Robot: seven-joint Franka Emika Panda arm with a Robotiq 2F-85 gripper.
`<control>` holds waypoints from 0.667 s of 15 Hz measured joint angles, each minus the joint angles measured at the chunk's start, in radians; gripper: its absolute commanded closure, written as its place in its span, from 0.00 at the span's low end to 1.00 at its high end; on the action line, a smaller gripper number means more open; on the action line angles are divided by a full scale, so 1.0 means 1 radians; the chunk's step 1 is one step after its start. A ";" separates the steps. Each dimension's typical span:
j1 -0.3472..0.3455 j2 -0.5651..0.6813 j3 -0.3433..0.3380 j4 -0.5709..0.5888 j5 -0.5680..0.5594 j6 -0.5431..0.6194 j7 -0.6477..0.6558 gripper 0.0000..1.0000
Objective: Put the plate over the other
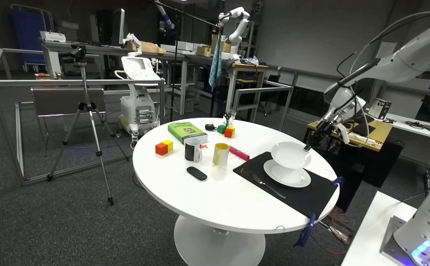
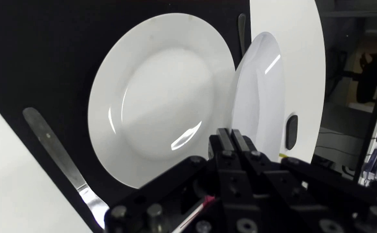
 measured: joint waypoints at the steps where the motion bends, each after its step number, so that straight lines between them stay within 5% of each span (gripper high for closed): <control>1: -0.004 0.027 0.000 0.014 0.019 0.000 0.000 0.99; 10: -0.007 0.218 0.020 0.136 0.058 -0.004 0.000 0.99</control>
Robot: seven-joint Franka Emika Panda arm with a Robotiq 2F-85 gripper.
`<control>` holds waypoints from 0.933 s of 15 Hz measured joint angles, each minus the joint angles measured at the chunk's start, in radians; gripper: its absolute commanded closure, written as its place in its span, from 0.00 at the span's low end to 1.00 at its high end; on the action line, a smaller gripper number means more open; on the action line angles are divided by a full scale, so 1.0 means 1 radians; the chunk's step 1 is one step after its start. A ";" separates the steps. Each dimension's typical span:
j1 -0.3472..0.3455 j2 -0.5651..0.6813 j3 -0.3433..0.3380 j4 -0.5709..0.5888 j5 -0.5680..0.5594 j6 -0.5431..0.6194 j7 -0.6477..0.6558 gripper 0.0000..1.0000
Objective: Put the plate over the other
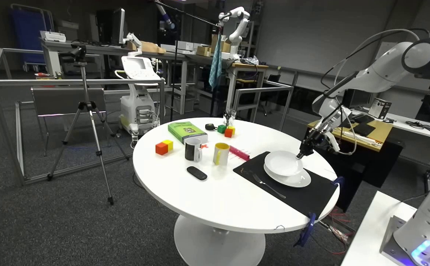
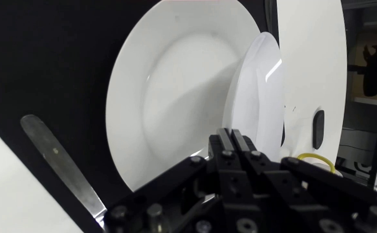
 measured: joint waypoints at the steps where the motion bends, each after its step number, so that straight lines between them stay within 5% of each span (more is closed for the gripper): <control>1: -0.002 0.008 0.000 0.006 0.000 -0.002 0.000 0.99; 14: -0.095 0.020 -0.001 0.010 0.000 -0.118 -0.036 0.99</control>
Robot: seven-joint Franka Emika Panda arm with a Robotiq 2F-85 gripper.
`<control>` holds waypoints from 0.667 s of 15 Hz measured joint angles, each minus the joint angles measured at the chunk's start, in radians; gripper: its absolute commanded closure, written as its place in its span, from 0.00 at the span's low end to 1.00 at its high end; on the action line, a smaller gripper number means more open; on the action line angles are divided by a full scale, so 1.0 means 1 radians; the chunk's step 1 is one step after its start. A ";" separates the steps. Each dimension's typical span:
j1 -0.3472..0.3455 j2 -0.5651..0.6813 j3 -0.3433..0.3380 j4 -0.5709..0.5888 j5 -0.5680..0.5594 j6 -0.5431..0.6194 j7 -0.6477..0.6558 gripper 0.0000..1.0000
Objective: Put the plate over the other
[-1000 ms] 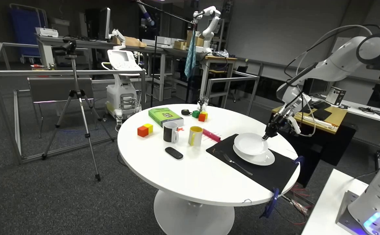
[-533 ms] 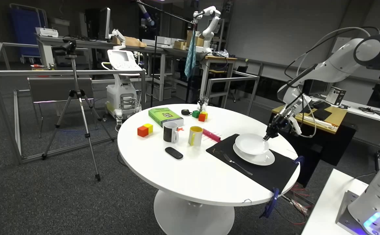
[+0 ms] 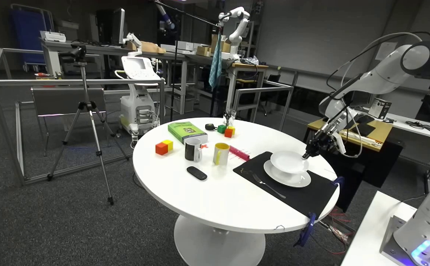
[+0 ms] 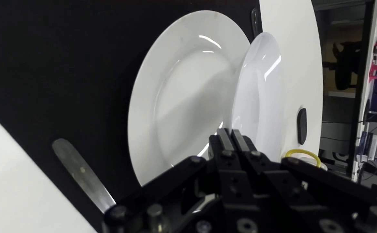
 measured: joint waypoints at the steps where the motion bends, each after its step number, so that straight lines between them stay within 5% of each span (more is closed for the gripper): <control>1: -0.006 0.004 0.000 0.000 0.000 -0.001 -0.007 0.99; 10: -0.020 0.063 0.002 0.024 0.049 -0.012 -0.058 0.99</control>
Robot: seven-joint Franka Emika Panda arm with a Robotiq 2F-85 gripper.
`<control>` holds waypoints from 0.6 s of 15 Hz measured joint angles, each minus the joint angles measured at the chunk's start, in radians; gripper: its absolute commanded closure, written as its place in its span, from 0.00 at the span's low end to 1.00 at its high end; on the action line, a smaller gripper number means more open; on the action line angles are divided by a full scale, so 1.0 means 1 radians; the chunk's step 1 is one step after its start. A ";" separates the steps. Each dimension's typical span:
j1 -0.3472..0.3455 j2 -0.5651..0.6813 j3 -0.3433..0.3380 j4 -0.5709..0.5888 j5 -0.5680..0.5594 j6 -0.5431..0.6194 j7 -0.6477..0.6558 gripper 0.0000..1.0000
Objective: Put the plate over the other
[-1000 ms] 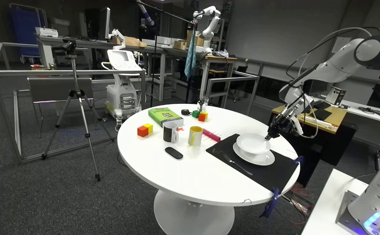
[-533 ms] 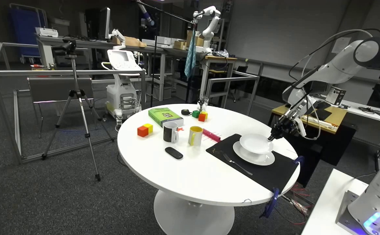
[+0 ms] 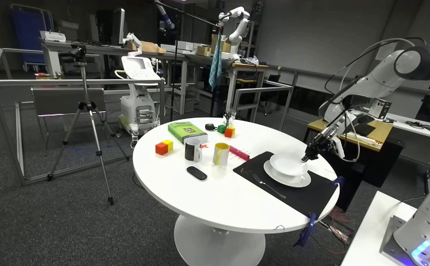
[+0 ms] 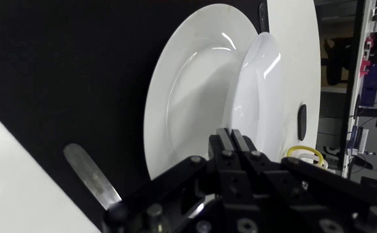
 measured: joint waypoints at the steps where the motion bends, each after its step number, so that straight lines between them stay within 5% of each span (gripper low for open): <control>1: -0.001 0.005 0.000 0.004 0.000 -0.008 0.000 0.99; 9: -0.031 0.055 -0.002 0.043 0.000 -0.068 -0.011 0.99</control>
